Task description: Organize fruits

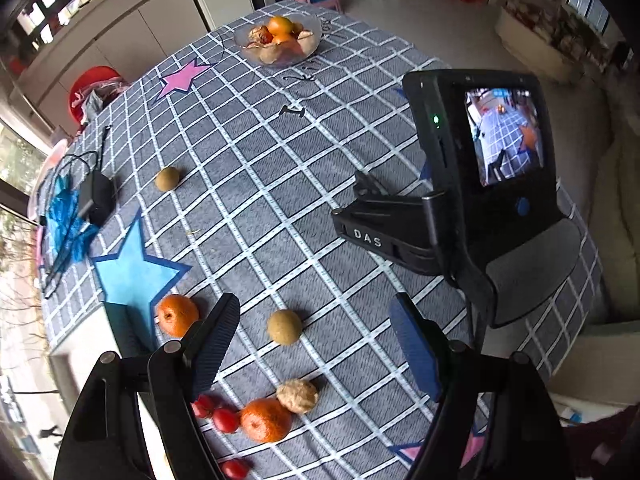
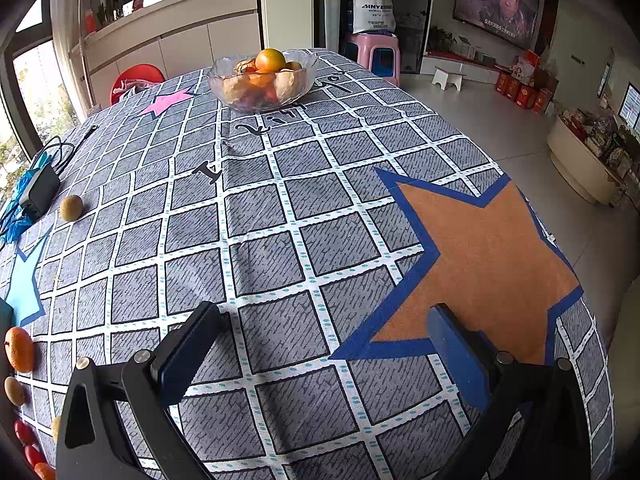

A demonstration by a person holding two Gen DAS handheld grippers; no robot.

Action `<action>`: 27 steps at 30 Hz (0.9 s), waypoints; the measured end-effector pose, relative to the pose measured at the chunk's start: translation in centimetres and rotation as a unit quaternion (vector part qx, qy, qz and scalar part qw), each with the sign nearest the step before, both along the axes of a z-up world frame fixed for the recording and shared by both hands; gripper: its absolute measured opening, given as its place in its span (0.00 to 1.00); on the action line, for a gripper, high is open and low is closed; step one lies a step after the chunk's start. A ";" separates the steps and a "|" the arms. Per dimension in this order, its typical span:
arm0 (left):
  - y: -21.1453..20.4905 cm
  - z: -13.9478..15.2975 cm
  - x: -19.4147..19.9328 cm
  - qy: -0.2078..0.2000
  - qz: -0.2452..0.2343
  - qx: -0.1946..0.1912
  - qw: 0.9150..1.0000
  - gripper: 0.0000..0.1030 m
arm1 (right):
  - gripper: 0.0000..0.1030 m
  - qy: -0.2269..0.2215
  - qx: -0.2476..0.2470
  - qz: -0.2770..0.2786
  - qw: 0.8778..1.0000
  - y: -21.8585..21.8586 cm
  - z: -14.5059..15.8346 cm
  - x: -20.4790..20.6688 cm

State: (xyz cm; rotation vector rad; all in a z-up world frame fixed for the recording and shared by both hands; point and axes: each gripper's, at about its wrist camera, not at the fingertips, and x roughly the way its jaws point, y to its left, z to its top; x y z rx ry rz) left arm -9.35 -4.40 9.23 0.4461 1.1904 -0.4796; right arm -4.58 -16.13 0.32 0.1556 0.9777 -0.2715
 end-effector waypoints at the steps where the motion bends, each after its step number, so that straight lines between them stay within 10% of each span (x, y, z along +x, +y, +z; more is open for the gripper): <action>1: 0.2 -0.1 0.0 0.000 -0.003 -0.007 1.000 0.78 | 1.00 0.000 0.000 0.000 1.000 0.0 0.0 0.0; 27: 10.4 -0.2 -3.9 -0.117 0.018 -0.204 0.972 0.82 | 1.00 0.000 0.000 0.000 1.000 0.0 0.0 0.0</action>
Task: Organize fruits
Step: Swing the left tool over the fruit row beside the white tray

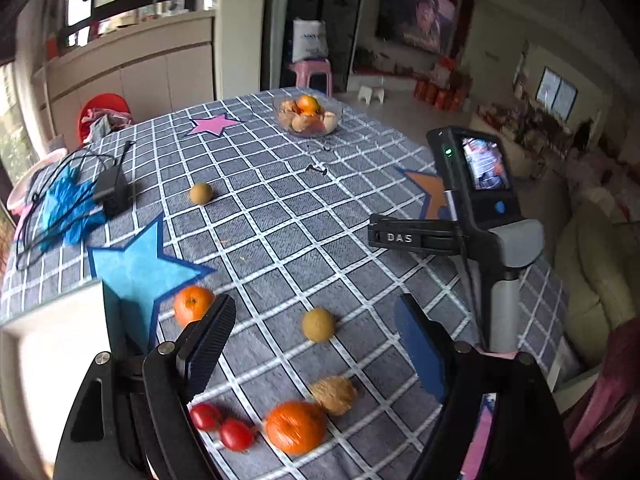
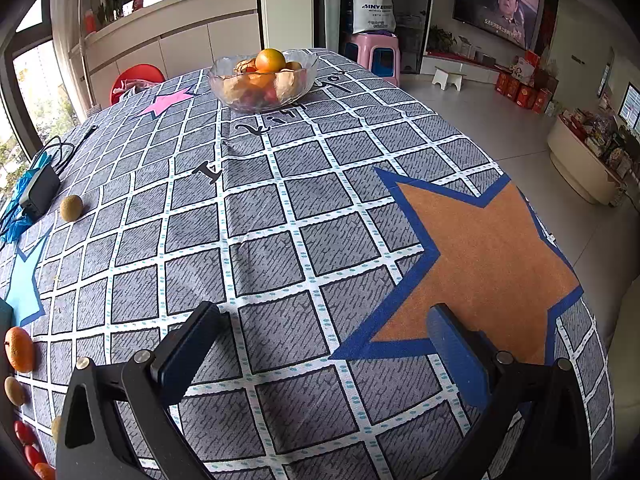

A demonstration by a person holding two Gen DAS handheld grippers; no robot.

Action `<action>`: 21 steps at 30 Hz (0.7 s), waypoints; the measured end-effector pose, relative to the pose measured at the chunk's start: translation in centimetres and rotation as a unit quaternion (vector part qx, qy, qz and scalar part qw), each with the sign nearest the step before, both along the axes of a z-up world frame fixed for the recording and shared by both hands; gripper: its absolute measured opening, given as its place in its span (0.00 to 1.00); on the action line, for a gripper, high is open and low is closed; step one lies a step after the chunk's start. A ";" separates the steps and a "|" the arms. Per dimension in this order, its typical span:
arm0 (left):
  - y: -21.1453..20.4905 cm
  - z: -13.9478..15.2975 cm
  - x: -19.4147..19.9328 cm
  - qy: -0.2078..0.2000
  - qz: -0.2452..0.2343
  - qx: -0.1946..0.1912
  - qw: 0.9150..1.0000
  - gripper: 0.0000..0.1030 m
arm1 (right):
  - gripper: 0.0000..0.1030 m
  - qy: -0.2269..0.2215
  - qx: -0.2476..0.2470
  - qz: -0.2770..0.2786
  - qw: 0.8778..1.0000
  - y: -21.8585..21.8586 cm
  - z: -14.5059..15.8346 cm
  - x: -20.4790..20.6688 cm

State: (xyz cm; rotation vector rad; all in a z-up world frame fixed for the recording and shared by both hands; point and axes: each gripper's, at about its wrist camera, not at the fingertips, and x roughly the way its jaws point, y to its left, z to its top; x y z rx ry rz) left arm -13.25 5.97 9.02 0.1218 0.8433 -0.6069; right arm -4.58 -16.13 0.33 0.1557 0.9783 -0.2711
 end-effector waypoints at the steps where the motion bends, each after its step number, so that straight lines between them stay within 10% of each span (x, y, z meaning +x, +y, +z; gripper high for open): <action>1: 0.2 0.0 -0.4 0.000 0.009 -0.004 1.000 0.82 | 1.00 0.000 0.000 0.000 1.000 0.0 0.0 0.0; 21: 1.6 -0.7 -12.2 -0.054 0.156 0.026 0.986 0.82 | 1.00 0.000 0.000 0.000 1.000 0.0 0.0 0.0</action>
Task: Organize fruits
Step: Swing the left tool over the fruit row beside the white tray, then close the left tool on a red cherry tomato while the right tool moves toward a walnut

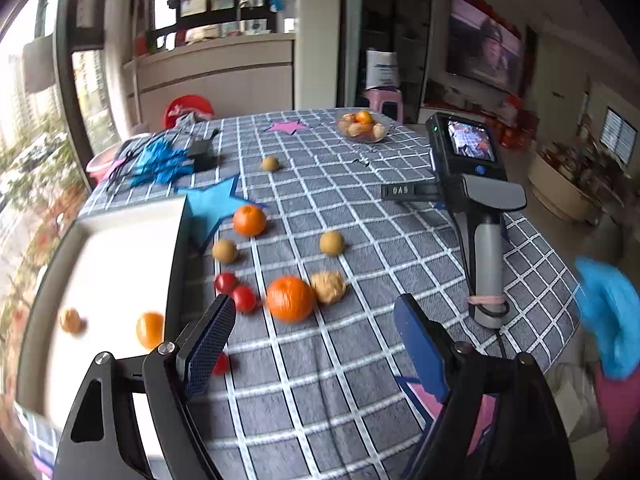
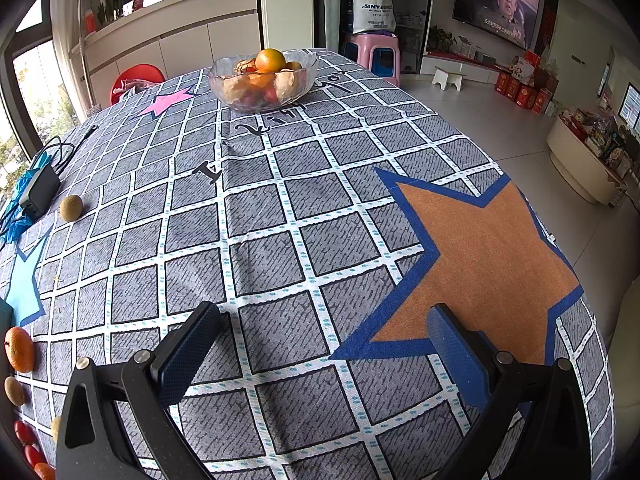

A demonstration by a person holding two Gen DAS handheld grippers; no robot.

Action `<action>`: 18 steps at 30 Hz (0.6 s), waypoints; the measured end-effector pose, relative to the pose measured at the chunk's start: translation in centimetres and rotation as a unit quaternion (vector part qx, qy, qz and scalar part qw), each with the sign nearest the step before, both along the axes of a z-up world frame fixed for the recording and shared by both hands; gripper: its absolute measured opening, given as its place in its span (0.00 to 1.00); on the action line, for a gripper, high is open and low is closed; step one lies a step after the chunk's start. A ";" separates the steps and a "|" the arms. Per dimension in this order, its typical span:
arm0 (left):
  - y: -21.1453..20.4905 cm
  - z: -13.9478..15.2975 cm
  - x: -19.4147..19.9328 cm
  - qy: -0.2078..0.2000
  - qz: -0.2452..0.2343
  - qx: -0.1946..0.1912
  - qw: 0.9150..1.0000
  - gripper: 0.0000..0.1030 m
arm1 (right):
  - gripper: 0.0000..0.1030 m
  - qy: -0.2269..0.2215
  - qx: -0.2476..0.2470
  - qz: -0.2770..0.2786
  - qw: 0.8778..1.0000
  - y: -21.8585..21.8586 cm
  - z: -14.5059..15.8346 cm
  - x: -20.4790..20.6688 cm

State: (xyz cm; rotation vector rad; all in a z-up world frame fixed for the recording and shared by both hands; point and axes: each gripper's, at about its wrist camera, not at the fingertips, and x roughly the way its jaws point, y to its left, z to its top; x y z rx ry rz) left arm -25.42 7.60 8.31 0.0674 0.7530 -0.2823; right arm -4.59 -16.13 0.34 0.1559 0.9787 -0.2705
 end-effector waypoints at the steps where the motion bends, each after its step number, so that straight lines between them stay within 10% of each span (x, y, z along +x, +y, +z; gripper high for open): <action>1: 0.1 -0.5 -0.2 0.010 0.008 0.000 1.000 0.82 | 1.00 0.000 0.000 0.000 1.000 0.0 0.0 0.0; 14: 4.8 -5.8 2.6 0.078 0.080 -0.004 0.994 0.82 | 1.00 0.004 0.002 0.004 1.000 0.1 -0.4 0.4; 18: 5.2 -5.6 2.7 0.100 0.067 -0.017 0.993 0.82 | 1.00 0.042 0.081 0.088 0.992 -0.6 0.4 -2.0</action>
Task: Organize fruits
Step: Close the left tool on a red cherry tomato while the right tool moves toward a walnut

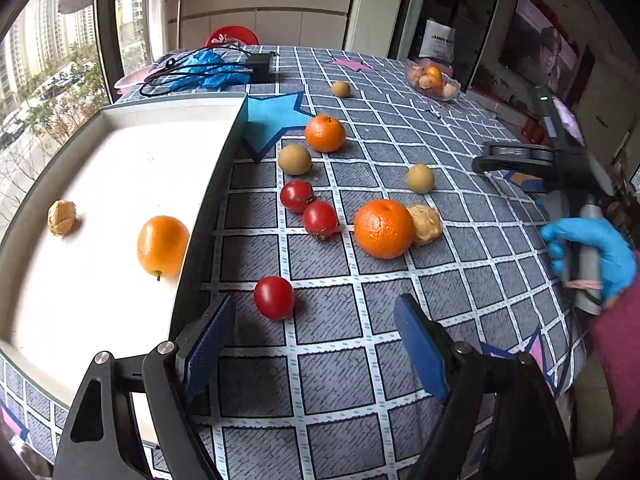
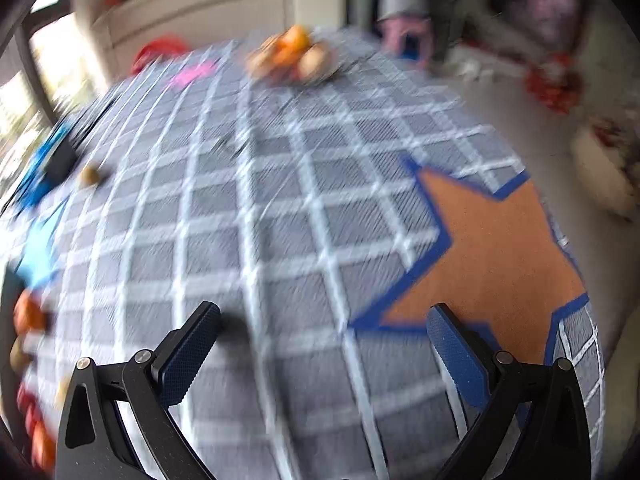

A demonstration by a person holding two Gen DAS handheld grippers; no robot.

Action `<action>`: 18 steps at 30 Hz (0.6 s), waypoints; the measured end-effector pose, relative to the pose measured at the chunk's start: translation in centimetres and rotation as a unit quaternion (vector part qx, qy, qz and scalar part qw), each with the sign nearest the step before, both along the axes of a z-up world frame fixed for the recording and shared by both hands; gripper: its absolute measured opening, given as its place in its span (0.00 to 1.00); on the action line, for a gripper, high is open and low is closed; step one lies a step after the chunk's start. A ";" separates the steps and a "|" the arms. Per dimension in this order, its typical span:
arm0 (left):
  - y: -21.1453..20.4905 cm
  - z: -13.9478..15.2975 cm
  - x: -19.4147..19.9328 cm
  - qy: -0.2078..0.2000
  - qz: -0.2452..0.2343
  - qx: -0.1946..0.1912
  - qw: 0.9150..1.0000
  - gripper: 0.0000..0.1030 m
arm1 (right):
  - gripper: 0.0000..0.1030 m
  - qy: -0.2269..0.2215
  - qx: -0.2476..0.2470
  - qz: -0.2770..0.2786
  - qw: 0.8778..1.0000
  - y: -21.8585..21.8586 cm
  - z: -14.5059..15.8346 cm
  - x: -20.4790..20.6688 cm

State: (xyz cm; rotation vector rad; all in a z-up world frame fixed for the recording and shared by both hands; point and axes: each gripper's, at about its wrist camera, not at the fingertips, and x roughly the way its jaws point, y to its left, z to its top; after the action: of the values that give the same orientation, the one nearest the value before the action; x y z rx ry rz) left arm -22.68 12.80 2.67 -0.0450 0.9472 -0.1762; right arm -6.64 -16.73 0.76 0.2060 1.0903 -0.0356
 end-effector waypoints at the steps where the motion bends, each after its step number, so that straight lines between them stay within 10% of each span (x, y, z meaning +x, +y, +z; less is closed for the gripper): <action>1: -0.2 -0.1 0.0 -0.001 -0.005 0.006 1.000 0.82 | 1.00 -0.012 0.031 0.009 0.999 -0.4 0.2 -1.5; 8: -2.7 -1.3 -2.4 -0.080 0.012 0.062 0.995 0.82 | 1.00 -0.048 -0.064 0.058 0.995 0.6 -0.7 -8.1; 18: -2.9 -1.5 -0.4 -0.064 0.028 0.079 0.994 0.84 | 1.00 -0.071 -0.062 0.086 0.992 0.8 -0.5 -11.1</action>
State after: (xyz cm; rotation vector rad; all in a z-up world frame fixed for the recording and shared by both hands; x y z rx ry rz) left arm -23.08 9.88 1.15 0.0836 0.8285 -0.0508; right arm -17.77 -15.89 0.23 0.0023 0.9568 0.0649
